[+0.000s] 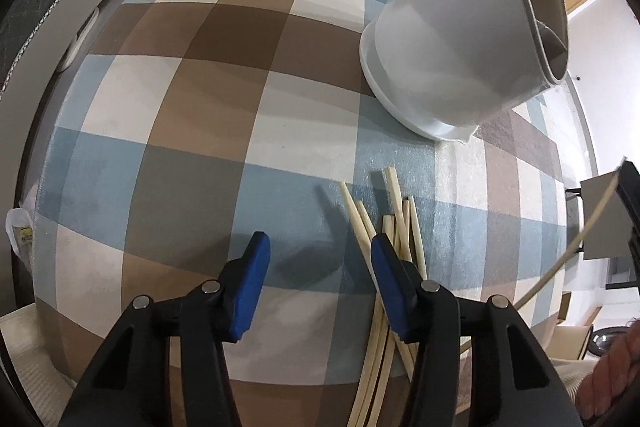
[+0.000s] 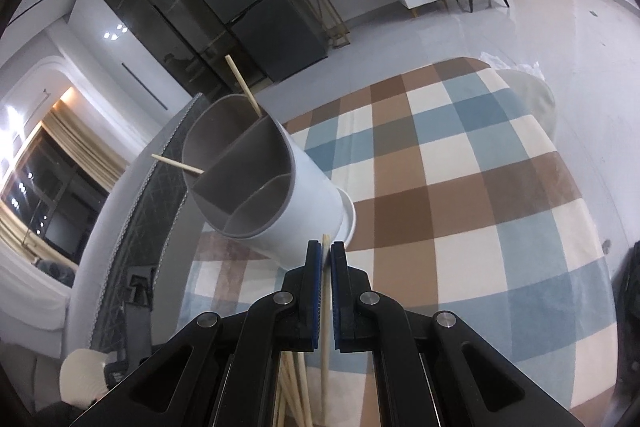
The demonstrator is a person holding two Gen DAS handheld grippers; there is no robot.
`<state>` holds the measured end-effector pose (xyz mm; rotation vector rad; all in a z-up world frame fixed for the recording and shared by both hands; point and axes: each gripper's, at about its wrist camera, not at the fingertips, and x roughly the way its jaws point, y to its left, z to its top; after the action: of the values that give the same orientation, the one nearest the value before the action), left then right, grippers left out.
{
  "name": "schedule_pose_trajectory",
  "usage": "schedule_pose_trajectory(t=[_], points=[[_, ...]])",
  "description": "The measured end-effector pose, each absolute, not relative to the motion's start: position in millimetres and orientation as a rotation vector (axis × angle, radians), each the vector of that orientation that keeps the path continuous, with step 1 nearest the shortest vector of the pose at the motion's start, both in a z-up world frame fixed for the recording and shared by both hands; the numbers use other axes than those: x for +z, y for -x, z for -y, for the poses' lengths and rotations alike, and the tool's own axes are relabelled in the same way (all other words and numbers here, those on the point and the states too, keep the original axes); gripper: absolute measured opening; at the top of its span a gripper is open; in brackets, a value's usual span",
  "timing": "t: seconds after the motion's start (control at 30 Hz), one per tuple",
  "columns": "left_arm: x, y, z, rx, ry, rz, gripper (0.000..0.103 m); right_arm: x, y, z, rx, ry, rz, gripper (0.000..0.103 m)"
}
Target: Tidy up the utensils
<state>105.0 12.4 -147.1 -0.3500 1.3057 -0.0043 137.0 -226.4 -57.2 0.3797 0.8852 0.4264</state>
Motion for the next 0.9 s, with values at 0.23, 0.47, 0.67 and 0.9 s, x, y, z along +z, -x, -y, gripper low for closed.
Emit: schedule_pose_trajectory(t=[0.23, 0.47, 0.67, 0.9], points=[[-150, -110, 3, 0.082, 0.247, -1.346, 0.025, -53, -135, 238, 0.41, -0.418, -0.871, 0.004], [-150, -108, -1, 0.1, 0.27, -1.377, 0.019, -45, -131, 244, 0.413, -0.442, -0.848, 0.004], [-141, -106, -3, 0.063, 0.388, -1.33, 0.023, -41, -128, 249, 0.409, -0.453, -0.837, 0.004], [-146, -105, 18, 0.088, 0.292, -1.355, 0.027, -41, -127, 251, 0.407, -0.461, -0.834, 0.004]])
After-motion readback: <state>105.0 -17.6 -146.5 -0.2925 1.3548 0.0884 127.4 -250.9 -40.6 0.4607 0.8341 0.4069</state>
